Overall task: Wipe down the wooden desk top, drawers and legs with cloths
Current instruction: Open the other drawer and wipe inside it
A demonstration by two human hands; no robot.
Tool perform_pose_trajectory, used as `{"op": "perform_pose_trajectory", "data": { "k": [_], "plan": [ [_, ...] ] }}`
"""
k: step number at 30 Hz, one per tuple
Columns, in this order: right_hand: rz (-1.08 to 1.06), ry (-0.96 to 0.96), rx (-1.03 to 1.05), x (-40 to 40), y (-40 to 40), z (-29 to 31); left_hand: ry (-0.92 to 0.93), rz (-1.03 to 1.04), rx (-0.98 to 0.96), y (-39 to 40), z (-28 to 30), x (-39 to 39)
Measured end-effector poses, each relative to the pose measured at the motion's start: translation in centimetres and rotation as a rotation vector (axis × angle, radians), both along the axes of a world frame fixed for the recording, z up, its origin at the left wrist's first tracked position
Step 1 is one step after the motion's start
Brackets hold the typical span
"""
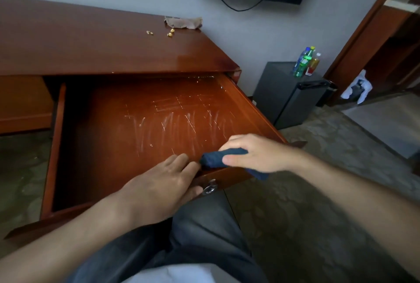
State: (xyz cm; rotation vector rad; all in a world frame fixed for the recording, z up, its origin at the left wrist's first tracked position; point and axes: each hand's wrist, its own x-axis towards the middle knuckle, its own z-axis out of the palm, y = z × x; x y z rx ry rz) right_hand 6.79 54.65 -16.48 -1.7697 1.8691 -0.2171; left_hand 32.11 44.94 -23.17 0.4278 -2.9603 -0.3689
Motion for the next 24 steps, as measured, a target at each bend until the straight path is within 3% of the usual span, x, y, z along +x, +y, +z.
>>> {"op": "perform_pose_trajectory", "data": {
  "k": [3,6,9,16,21,24],
  "plan": [
    [-0.13,0.095,-0.069,-4.9,-2.5,0.0,0.077,-0.006,-0.168,0.8,0.0,-0.4],
    [-0.362,0.428,-0.171,-8.6,-5.6,-2.0,0.051,0.043,-0.138,1.0,0.0,-0.2],
    [-0.291,0.649,-0.087,-8.6,-7.6,-4.5,0.123,0.076,-0.249,0.9,-0.4,0.1],
    [-0.083,0.664,0.171,-7.4,-5.3,-2.4,0.188,0.093,-0.371,0.7,-1.7,-0.4],
    [-0.319,0.819,-0.02,-9.5,-10.9,-4.3,0.208,0.072,-0.369,1.0,-1.3,-0.1],
    [-0.43,0.801,-0.057,-9.6,-15.2,-5.1,0.203,0.081,-0.379,0.7,-1.4,0.0]
  ]
}}
